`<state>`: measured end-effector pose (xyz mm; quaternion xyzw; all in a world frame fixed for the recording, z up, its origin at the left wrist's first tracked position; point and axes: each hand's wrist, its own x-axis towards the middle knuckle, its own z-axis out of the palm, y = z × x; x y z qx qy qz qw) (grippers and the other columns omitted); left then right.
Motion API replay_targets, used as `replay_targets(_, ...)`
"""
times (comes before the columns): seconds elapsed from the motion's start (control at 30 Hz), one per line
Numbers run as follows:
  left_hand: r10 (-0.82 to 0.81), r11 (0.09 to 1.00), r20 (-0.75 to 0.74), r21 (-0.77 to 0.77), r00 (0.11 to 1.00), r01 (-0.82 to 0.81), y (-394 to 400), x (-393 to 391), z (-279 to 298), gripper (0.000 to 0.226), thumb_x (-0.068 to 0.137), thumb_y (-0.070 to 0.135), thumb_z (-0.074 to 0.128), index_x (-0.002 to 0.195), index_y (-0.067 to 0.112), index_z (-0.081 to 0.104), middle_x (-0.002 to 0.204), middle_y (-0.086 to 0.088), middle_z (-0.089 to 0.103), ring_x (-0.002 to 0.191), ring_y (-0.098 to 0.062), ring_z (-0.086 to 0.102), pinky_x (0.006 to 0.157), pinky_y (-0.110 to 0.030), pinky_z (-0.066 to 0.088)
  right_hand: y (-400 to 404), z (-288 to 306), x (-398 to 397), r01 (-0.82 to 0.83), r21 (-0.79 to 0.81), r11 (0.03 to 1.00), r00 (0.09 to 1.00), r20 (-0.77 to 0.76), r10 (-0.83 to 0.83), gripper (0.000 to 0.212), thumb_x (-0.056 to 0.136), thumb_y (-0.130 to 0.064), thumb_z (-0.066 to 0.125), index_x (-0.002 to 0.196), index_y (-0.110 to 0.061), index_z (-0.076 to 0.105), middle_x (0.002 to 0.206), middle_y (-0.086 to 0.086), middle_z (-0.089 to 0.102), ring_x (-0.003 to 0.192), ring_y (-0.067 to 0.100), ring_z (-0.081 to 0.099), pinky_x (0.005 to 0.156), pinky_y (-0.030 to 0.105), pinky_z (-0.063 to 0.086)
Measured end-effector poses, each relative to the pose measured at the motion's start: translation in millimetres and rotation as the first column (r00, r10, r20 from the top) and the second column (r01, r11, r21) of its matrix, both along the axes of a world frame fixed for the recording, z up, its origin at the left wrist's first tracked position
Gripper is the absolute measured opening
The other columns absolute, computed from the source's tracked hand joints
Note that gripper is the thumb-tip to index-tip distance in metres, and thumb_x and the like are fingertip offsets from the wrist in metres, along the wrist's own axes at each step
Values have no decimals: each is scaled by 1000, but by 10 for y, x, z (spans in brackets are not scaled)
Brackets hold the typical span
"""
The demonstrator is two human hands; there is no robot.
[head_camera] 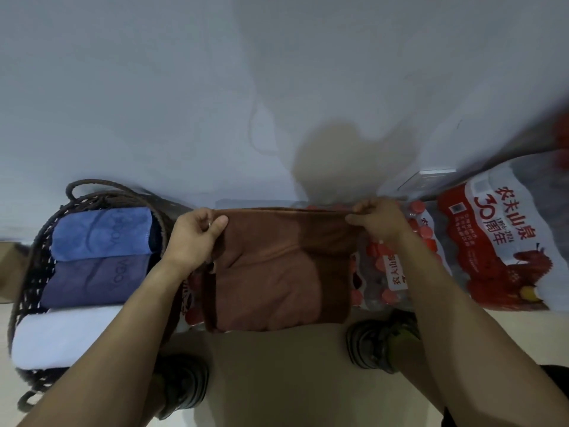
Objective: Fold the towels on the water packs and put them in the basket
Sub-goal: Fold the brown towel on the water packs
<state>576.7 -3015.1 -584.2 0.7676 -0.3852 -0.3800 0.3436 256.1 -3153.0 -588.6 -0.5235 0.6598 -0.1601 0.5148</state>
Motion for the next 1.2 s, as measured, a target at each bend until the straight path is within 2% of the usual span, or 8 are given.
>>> replay_targets(0.13,86,987,-149,150,985,-63,42,46,-96,28,90,14,69,88,-12,60,73,-8,70,65,-21,62,59,-30,53,-95,176,-251,-119,326,938,986,148,74,31,71,-6,81,101,-12,75,105,6,75,97,21,70,62,25,58)
replay_targets(0.27,78,971,-29,230,997,-69,60,32,-212,14,88,18,72,81,7,70,75,-6,72,71,-21,67,64,-28,54,-145,129,-341,-46,318,947,993,116,10,27,62,-14,85,88,-14,79,100,11,75,96,28,68,84,40,57)
replay_targets(0.37,112,979,74,161,991,-123,37,-74,-271,24,91,18,68,68,16,61,67,-1,66,66,-20,63,58,-27,51,-95,18,-159,62,160,985,998,4,-63,19,78,-6,78,96,-9,74,106,19,72,90,32,68,74,36,55)
replay_targets(0.5,191,980,-49,75,980,-187,3,-159,-290,6,91,12,67,86,15,69,82,-10,72,72,-20,69,69,-39,60,116,-22,350,-241,-358,902,887,-458,56,27,85,-5,66,112,-7,67,116,14,64,107,30,61,94,33,48)
replay_targets(0.6,228,972,-123,-22,966,-232,-23,-213,-228,10,86,11,73,94,8,69,74,-2,70,54,0,64,50,-21,56,354,29,913,-434,-544,718,901,-270,340,28,81,-5,68,108,-5,67,111,15,64,106,31,60,97,32,44)
replay_targets(0.73,108,986,-190,-107,976,-130,-36,-286,-137,12,82,11,77,90,9,68,64,5,64,53,2,58,53,-12,48,521,82,1378,-587,-363,723,783,-27,622,45,91,-23,67,134,-14,56,133,6,59,126,16,51,108,24,36)
replay_targets(0.9,181,962,-241,-159,953,-223,64,-347,-124,24,80,8,79,86,17,58,61,3,64,60,0,61,63,-12,50,360,16,1450,-554,-352,754,803,14,596,10,90,-21,69,94,-11,71,86,3,71,79,15,64,77,31,50)
replay_targets(1.2,238,971,-131,-4,962,-241,677,-571,-200,23,75,11,83,81,9,61,72,0,67,66,-7,64,67,-15,51,347,-206,1659,-290,-318,902,925,147,350,7,95,-11,59,89,-11,62,69,-12,53,67,7,51,69,19,41)
